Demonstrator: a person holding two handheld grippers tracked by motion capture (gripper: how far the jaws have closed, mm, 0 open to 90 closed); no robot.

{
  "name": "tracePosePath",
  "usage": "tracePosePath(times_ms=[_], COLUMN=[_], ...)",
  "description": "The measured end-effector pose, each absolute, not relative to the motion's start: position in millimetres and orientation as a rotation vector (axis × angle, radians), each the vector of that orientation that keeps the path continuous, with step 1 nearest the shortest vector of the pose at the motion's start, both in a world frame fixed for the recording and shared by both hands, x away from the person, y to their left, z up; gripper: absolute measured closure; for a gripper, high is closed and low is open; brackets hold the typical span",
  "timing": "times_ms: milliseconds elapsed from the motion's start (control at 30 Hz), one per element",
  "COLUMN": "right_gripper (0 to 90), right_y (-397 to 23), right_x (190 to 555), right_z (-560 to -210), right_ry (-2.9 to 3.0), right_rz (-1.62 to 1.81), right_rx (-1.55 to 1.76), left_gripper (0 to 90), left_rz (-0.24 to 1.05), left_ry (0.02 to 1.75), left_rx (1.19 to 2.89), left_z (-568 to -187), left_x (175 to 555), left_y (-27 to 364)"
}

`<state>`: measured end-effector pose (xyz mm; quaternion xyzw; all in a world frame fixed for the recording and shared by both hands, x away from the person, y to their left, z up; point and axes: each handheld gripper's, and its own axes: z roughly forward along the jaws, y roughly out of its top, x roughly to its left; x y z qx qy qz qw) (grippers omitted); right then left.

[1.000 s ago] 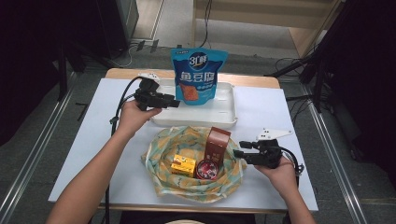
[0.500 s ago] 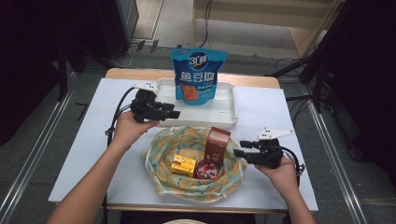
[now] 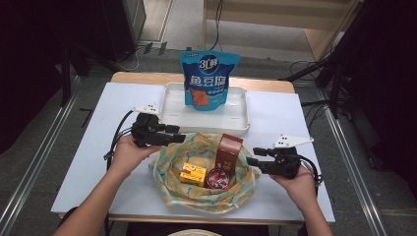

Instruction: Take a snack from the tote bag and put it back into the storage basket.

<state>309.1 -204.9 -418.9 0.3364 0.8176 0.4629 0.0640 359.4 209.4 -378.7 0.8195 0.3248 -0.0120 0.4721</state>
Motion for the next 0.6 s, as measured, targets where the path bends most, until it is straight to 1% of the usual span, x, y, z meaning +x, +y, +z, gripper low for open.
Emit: tracePosePath(times_ms=[67,167,267,333,500,600], right_gripper=[51.6,51.1,51.1,50.6,45.5,44.0], right_y=[-204,-202,-200,-197,-189,-184], right_x=[307,305,302,301,298,297], right_z=[-417,-414,-409,-406,-399,-397], right_ry=[2.474,2.478,2.495,2.511,2.525,2.532], right_rz=[1.393,1.400,1.406,1.404,1.396,1.384], right_rx=[1.001,0.981,0.956,0.954,0.917,0.901], left_gripper=[47.6,46.0,46.0,46.1,44.6,43.7], left_rz=[-0.018,-0.034,-0.021,-0.037,-0.038,-0.062], left_ry=[0.786,0.770,0.756,0.752,0.736,0.733], left_rx=[2.011,2.011,2.028,2.014,2.022,2.028], left_z=[-380,-381,-381,-382,-382,-383], left_x=[355,349,345,343,342,343], left_y=[212,214,217,221,229,233])
